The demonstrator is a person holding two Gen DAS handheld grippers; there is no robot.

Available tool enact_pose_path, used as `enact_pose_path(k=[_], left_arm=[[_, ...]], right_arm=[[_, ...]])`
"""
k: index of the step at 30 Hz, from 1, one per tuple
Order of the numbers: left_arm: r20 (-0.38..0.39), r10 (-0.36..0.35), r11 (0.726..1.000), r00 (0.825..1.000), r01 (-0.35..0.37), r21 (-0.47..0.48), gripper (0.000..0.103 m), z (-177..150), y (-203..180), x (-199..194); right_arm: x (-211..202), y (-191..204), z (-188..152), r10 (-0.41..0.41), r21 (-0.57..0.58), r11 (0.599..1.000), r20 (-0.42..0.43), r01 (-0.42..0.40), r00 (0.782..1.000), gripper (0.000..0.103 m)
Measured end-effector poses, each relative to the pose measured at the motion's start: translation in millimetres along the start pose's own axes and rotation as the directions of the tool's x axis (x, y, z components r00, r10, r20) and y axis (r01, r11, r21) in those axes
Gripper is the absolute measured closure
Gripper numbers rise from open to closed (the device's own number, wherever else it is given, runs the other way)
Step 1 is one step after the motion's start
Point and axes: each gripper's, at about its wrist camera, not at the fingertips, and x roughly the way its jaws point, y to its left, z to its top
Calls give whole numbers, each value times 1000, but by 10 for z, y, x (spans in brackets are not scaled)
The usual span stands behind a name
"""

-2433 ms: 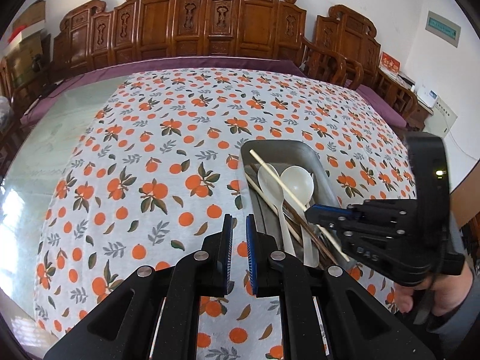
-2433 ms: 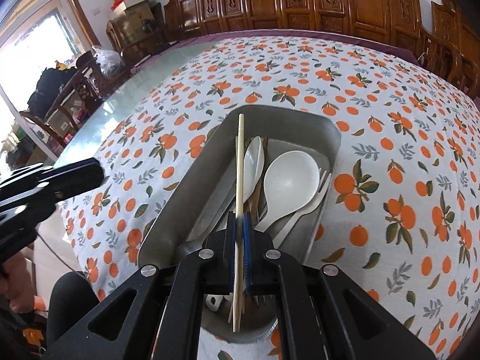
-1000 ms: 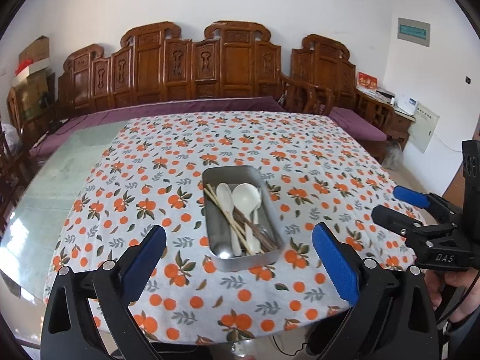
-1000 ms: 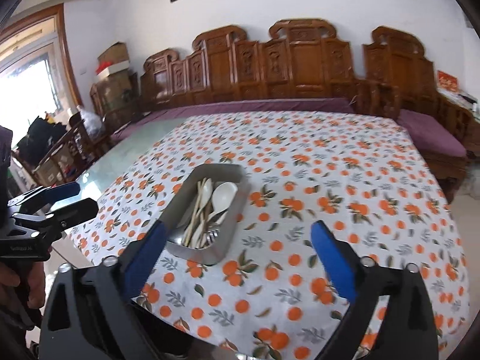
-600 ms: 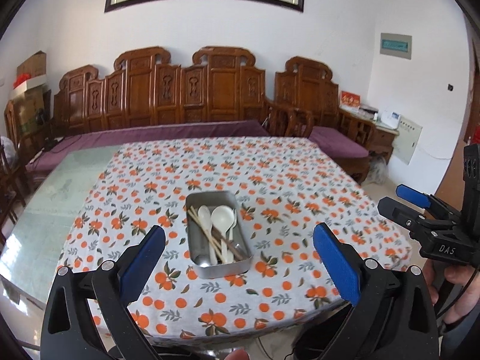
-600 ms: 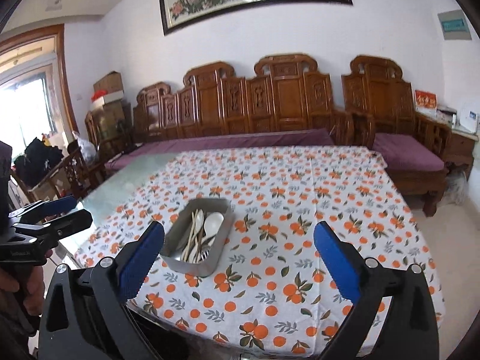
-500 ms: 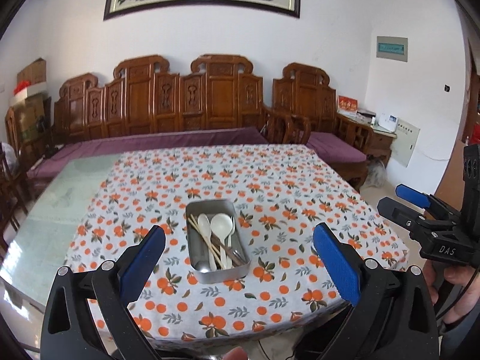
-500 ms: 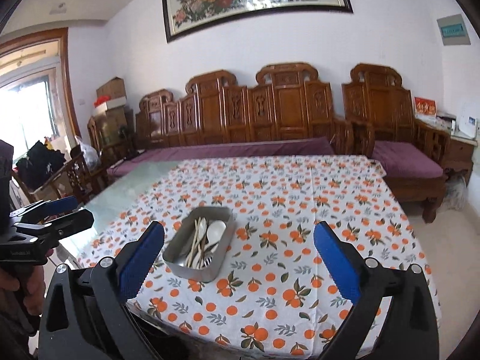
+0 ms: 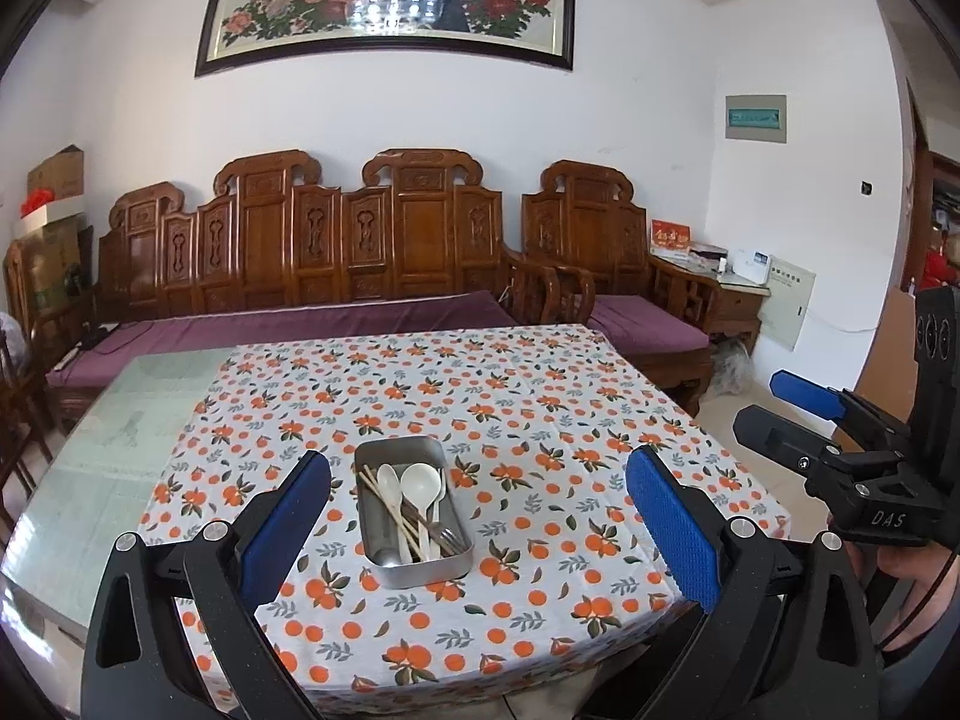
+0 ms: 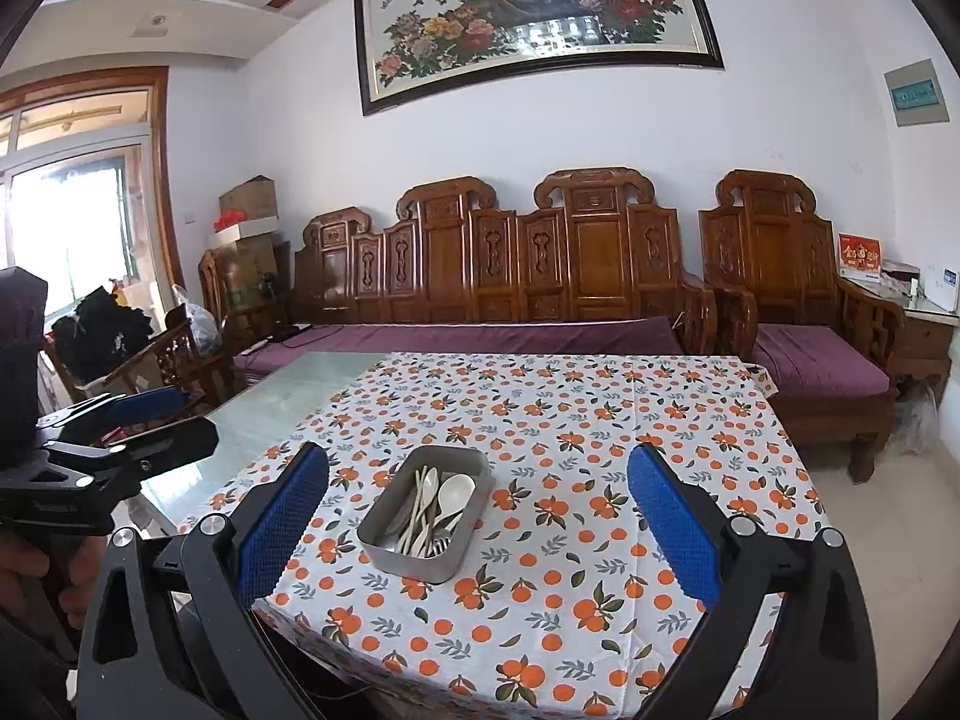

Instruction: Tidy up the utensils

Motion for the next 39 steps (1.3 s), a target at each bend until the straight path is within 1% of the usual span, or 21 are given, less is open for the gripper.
enact_pose_path(k=[7,11,14,18,39], left_arm=[[3,-2,1000,1000,2,-6,8,-41,-18,-29],[6,5,1000,1000,-5,-19,8,-71,-18,-55],[9,16,1000,1000,-16,-19,8,-115,-29,-77],[0,11,1000,1000,-11,-19,8,-146,-25,-82],[4,9,1000,1000,-9,-20,8,-152,-23,-94]], right_arm=[[-38,34,-42,9,6,1000,-1,-9,1000,3],[-40,42,-88,-6,10,1000,0,6,1000,3],[-21,62,-122,1,8,1000,-11,-1,1000,3],[-16,90,-157,14,1,1000,-16,-14,1000,3],[-22,114,-158,20,1,1000,-15,-20,1000,3]])
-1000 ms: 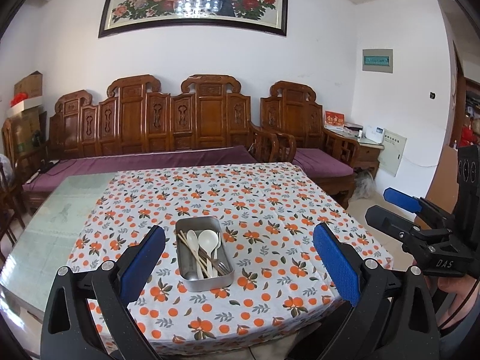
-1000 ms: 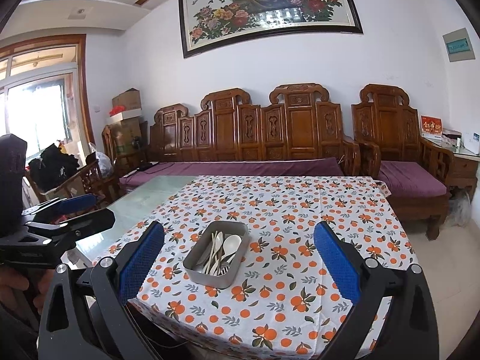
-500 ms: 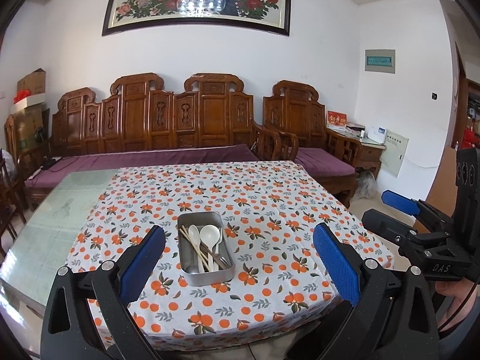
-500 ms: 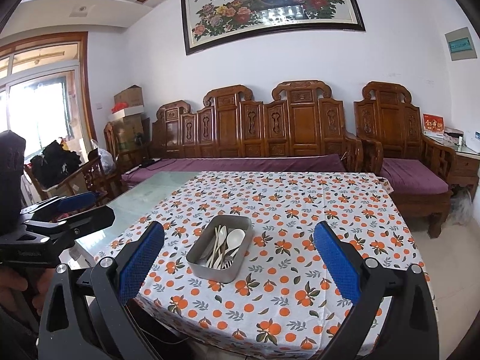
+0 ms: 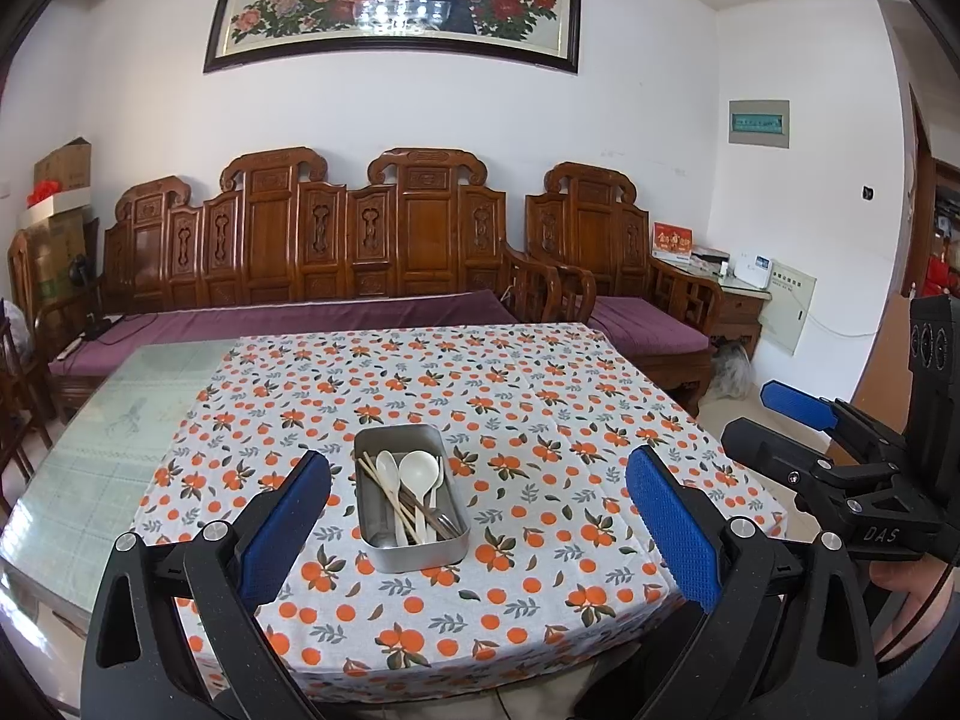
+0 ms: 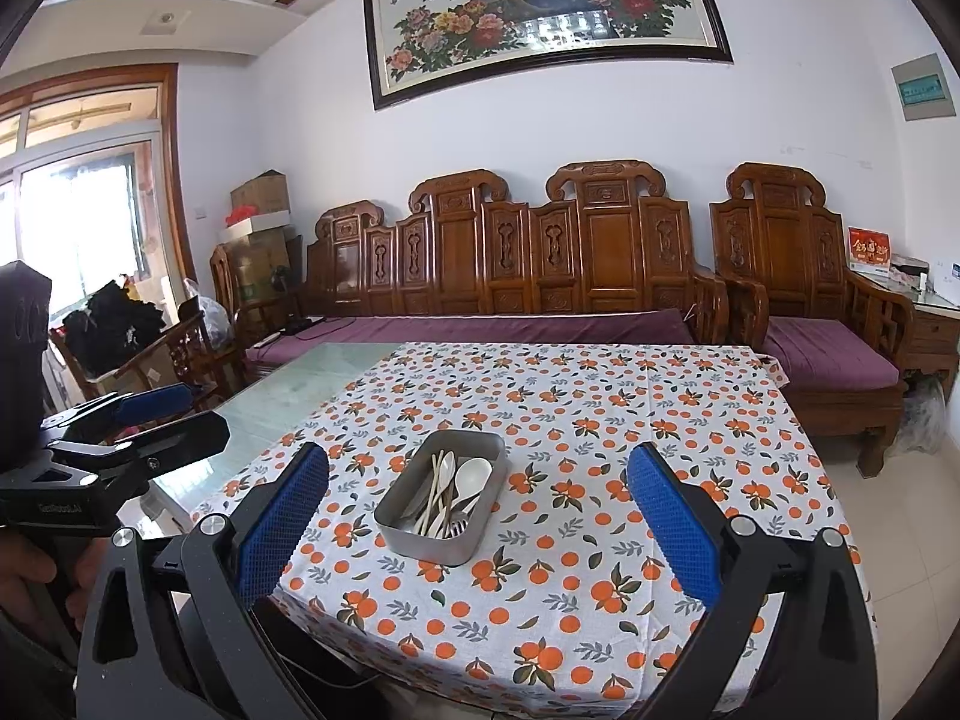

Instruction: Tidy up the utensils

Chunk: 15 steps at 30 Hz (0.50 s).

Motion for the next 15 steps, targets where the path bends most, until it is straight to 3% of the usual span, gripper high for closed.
enact_pose_path(k=[15], left_arm=[[3,3,1000,1000,-3,2,8,10,1,-5]], right_arm=[[0,-8,1,-1,0,1000,0,1,1000,3]])
